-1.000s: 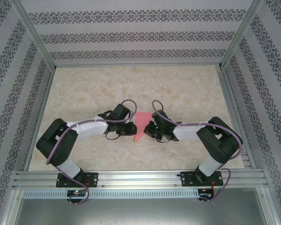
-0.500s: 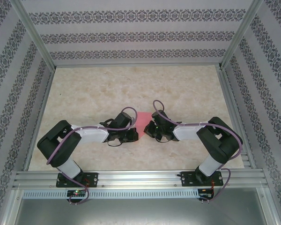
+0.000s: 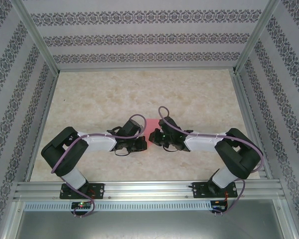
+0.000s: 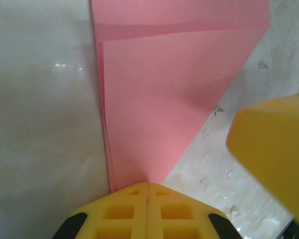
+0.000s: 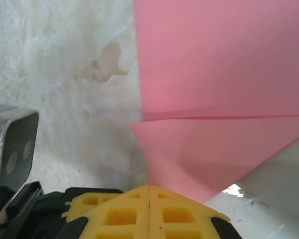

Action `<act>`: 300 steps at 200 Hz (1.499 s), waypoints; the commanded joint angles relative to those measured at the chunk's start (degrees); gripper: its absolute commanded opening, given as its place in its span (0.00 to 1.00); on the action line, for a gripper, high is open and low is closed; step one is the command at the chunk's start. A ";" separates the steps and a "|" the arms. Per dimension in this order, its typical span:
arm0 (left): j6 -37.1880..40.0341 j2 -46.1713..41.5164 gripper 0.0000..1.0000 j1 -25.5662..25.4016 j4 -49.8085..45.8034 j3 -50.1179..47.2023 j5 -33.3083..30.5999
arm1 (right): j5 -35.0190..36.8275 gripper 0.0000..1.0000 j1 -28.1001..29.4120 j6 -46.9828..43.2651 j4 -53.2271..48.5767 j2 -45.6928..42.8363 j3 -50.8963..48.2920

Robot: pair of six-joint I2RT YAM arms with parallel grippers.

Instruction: Fold a paper plane with a square sheet of paper (pick it up from the middle)

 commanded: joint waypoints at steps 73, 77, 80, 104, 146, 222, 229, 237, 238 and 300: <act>-1.13 1.09 0.00 -0.60 -2.10 -2.93 -3.57 | -1.64 0.04 1.67 1.00 2.70 8.21 2.35; -1.21 1.10 0.00 -0.62 -2.38 -2.93 -3.61 | -1.58 0.04 1.42 1.10 2.75 8.35 2.13; -1.22 1.17 0.00 -0.63 -2.67 -2.91 -3.59 | -1.47 0.03 1.24 1.11 2.71 8.39 1.95; -1.74 1.50 0.00 -0.66 -4.19 -3.45 -3.67 | -0.34 0.03 -1.30 0.90 2.05 8.19 0.21; -2.53 2.07 0.00 -0.58 -5.43 -4.93 -4.09 | 0.65 0.03 -6.66 -2.08 0.08 7.30 -1.54; -1.84 2.47 0.00 -0.55 -6.40 -4.41 -3.83 | 3.72 0.03 -16.61 -9.19 -6.40 4.28 0.69; -1.70 2.42 0.00 -0.58 -6.44 -4.23 -3.67 | 3.41 0.03 -16.44 -9.29 -6.57 2.59 0.74; -1.59 2.38 0.00 -0.58 -6.55 -4.06 -3.72 | 2.99 0.03 -15.88 -9.27 -6.57 0.61 0.74; -1.58 2.40 0.00 -0.57 -6.57 -4.02 -3.74 | 2.96 0.03 -15.75 -9.31 -6.59 0.28 0.74; -1.17 2.36 0.00 -0.57 -6.68 -3.00 -3.58 | 0.07 0.03 -5.52 -4.86 -1.95 -2.63 0.72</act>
